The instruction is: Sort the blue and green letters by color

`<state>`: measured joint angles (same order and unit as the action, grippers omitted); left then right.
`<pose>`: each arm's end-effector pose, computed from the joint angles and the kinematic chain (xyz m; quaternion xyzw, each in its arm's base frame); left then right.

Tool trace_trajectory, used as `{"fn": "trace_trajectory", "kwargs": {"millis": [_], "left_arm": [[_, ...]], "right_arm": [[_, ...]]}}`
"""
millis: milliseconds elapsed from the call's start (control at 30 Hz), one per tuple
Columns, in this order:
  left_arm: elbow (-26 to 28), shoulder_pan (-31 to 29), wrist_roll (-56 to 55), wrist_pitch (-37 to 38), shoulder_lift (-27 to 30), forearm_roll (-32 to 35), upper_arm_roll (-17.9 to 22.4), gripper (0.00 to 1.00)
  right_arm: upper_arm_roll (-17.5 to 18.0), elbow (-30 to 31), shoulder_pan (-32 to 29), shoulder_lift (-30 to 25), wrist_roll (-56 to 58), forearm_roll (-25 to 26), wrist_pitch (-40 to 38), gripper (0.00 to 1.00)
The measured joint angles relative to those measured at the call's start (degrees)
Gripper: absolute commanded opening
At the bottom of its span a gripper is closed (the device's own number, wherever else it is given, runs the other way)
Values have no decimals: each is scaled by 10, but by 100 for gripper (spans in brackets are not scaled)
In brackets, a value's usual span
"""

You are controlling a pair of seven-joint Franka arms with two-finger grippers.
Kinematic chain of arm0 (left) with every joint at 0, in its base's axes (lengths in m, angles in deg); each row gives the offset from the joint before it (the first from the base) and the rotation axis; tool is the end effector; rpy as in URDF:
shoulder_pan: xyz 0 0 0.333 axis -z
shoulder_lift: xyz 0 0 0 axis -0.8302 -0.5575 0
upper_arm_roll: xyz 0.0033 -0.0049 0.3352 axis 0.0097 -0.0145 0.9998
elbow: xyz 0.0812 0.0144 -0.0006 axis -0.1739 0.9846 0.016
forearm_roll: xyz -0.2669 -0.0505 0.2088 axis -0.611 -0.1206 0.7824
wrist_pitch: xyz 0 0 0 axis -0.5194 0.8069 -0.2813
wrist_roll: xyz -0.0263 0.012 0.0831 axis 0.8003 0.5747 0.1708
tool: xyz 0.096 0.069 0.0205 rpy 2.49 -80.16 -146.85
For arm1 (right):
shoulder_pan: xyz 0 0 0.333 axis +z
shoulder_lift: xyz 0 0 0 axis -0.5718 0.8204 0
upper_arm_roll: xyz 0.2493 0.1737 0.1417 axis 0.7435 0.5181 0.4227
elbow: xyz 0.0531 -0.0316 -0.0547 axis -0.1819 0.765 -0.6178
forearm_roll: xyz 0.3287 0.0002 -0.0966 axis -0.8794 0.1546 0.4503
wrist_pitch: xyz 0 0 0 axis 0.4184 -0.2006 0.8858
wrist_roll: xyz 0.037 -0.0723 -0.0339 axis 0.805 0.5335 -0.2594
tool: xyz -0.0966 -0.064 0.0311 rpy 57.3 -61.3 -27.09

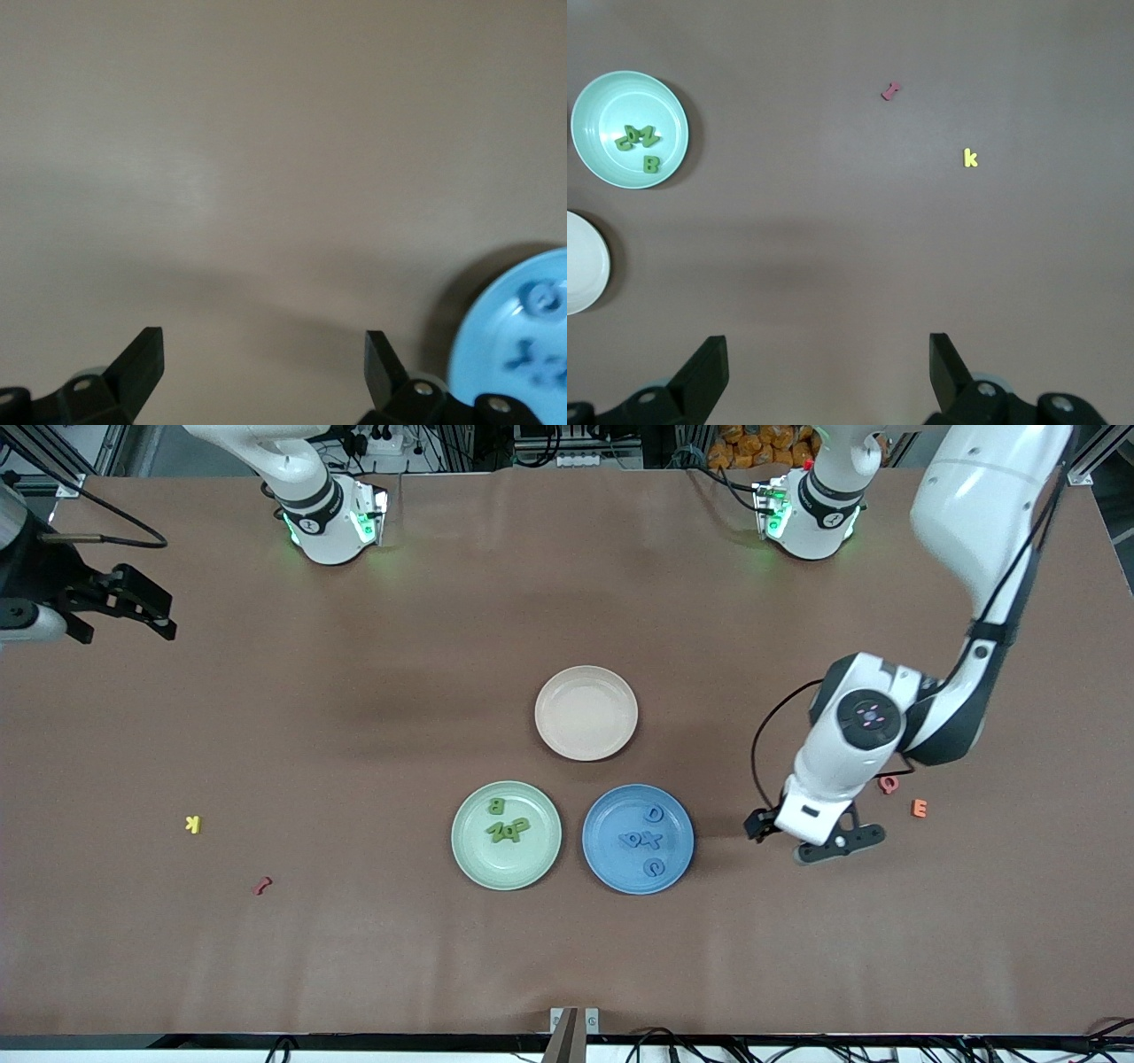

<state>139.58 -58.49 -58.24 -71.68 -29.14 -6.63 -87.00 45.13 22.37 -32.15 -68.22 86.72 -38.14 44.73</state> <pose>0.6233 -0.1695 0.3344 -0.9904 -0.1056 -0.0892 0.0071 0.4774 0.0395 0.6548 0.9997 0.0245 0.0023 0.0087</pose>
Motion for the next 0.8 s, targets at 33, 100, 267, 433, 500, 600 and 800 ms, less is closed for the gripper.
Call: {"fn": "trace_trajectory", "kwargs": {"millis": [33, 100, 267, 433, 500, 600, 800], "left_arm": [[14, -14, 16, 1, 12, 0, -8, 100], [43, -38, 47, 1, 40, -5, -17, 100], [109, -50, 93, 1, 105, -28, -9, 100], [165, -46, 175, 5, 172, -104, 8, 100], [180, -43, 209, 18, 201, -143, 18, 100], [190, -32, 239, 55, 244, -182, 39, 100], [170, -18, 247, 130, 315, -202, 62, 100]], "right_arm": [[0, 0, 2, 2, 0, 1, 0, 100], [-4, 0, 10, 7, 0, 2, 0, 100], [-23, 0, 28, 14, 4, 3, 0, 100], [-29, 0, 32, 18, 15, 3, 0, 100], [-29, 0, 33, 19, 16, 3, 0, 100], [-29, 0, 36, 22, 16, 3, 1, 100], [-29, -2, 36, 29, 16, 3, 3, 100]]}}
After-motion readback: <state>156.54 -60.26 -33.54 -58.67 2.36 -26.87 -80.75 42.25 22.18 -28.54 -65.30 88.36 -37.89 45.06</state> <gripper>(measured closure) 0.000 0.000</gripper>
